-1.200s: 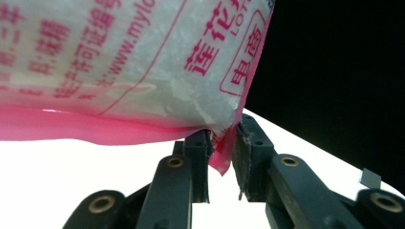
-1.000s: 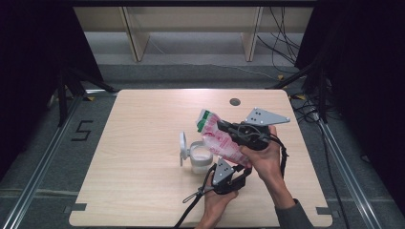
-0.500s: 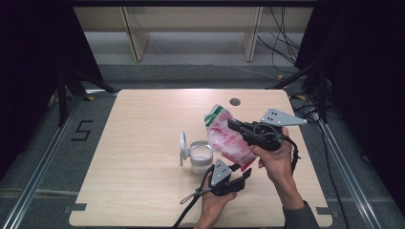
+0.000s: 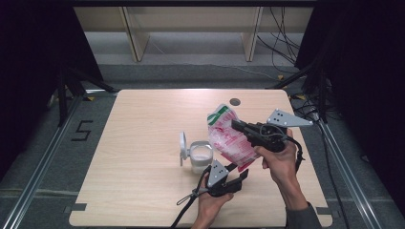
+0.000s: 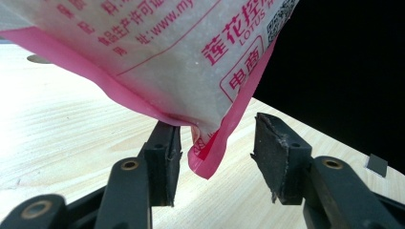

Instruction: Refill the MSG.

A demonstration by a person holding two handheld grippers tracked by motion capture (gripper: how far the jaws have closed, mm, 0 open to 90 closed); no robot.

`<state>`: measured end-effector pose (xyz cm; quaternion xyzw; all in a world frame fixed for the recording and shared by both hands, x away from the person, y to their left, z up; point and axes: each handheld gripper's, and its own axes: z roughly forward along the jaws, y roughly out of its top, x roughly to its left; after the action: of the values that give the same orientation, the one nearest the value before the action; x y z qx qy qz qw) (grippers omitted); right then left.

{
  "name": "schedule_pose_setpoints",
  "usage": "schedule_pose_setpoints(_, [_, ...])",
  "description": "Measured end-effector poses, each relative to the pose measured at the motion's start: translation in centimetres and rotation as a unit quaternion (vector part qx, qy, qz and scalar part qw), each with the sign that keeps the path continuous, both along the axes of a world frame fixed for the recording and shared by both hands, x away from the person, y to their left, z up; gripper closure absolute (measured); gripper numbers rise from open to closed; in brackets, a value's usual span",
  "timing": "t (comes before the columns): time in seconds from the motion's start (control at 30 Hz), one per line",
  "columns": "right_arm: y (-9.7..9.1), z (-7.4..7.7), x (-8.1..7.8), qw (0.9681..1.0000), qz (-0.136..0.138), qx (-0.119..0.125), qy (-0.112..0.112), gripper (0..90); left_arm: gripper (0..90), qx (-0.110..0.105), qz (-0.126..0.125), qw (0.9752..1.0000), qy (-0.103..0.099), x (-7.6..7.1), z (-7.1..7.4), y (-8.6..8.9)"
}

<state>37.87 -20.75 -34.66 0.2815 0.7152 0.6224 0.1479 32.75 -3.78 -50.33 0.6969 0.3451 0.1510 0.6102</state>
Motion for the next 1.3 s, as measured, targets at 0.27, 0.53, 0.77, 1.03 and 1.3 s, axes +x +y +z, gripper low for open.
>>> schedule_pose_setpoints(0.27, [-0.3,0.1,-0.2,0.9999,0.0,0.011,0.0,90.0,48.7,-0.003,0.005,1.0,-0.003,-0.4,0.4,0.7])
schedule_pose_setpoints(0.53, [-0.4,-0.1,-0.2,0.9999,-0.004,0.009,0.0,90.0,48.4,-0.009,0.009,0.9998,-0.017,-2.0,0.9,2.1])
schedule_pose_setpoints(0.77, [-0.6,-0.5,-0.2,0.9998,-0.009,0.007,0.015,90.0,47.4,0.014,-0.017,0.999,-0.04,-2.6,2.2,3.9])
schedule_pose_setpoints(1.03, [-1.0,-1.1,0.0,0.9998,-0.014,0.009,0.013,90.0,47.0,0.022,-0.021,0.9993,-0.02,-3.2,1.6,5.6])
schedule_pose_setpoints(1.3, [-1.7,-2.4,0.0,0.9995,-0.019,-0.003,0.025,90.0,43.7,0.046,-0.015,0.9985,-0.025,-3.4,1.5,6.7])
